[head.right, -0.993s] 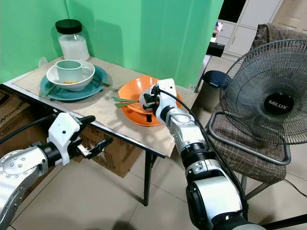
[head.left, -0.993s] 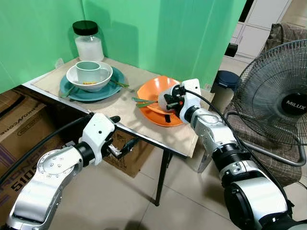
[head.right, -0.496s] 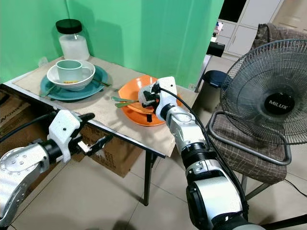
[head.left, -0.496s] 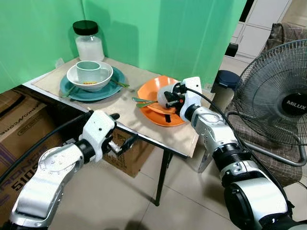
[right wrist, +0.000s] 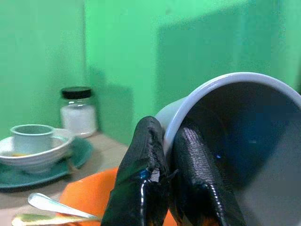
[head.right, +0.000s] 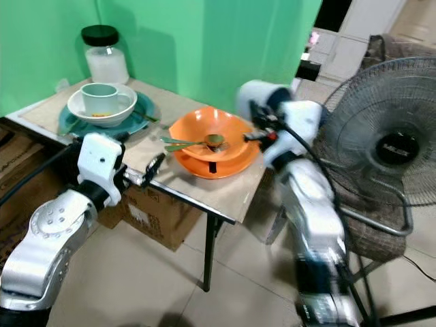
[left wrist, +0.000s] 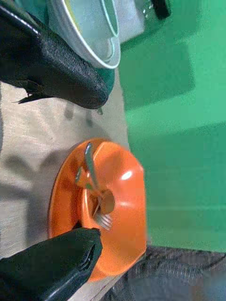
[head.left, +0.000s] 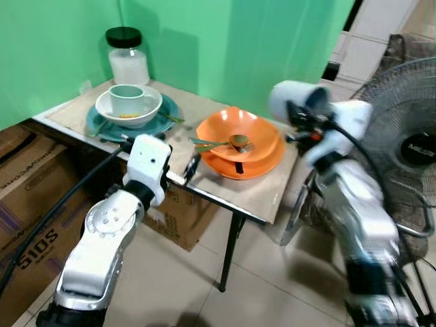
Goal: Setting the table
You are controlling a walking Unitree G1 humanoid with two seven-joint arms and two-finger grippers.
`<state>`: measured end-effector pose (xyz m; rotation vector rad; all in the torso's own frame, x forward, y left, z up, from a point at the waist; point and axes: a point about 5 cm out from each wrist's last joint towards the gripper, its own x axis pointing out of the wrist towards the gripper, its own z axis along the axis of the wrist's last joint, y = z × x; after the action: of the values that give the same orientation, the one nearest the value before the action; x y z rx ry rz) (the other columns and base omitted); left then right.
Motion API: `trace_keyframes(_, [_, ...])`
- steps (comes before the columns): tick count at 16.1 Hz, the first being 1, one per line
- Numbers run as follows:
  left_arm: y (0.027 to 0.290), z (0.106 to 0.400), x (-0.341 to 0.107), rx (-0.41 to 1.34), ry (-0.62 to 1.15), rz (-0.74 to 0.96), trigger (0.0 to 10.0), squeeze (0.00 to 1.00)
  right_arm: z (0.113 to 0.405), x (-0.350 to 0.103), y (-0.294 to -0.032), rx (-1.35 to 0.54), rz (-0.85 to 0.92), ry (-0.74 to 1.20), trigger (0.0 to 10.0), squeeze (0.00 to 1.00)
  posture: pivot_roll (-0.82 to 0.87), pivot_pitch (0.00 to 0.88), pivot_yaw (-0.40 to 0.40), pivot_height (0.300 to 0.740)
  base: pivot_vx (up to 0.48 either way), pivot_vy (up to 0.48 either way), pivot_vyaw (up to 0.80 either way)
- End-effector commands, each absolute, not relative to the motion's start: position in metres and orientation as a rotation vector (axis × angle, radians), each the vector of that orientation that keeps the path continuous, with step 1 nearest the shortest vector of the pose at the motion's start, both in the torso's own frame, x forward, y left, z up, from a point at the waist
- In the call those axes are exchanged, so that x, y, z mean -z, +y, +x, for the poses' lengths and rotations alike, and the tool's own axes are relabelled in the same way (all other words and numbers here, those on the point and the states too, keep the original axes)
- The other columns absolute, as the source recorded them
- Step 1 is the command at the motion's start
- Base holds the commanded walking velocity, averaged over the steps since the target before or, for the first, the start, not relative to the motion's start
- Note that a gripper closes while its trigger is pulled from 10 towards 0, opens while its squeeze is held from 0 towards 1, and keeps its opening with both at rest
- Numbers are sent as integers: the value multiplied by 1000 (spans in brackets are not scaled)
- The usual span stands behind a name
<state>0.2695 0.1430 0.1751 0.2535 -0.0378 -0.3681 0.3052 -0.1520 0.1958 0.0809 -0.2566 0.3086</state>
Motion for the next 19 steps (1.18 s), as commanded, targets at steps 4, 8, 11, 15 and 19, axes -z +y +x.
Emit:
trace_keyframes(4, [144, 269, -175, 284, -18, 246, 10000, 1000, 269, -182, -172, -189, 30, -193, 10000, 0, 54, 0, -65, 740, 0, 0, -400])
trace_keyframes(8, [146, 276, -173, 248, -1, 232, 10000, 0, 258, -166, -172, -97, 18, -73, 10000, 0, 22, 0, -39, 740, 0, 0, -800])
trace_keyframes(11, [143, 279, -164, 251, 64, 230, 10000, 0, 257, -151, -172, -46, 84, 24, 10000, 0, 14, 0, -53, 740, 0, 0, -800])
trace_keyframes(15, [146, 283, -168, 167, 13, 169, 10000, 0, 266, -154, -175, -27, 68, 41, 10000, 0, 14, 0, -98, 740, 0, 0, 0])
trace_keyframes(19, [146, 278, -168, 176, -3, 124, 10000, 0, 271, -164, -174, 3, 2, 19, 10000, 0, 16, 0, -84, 740, 0, 0, -797])
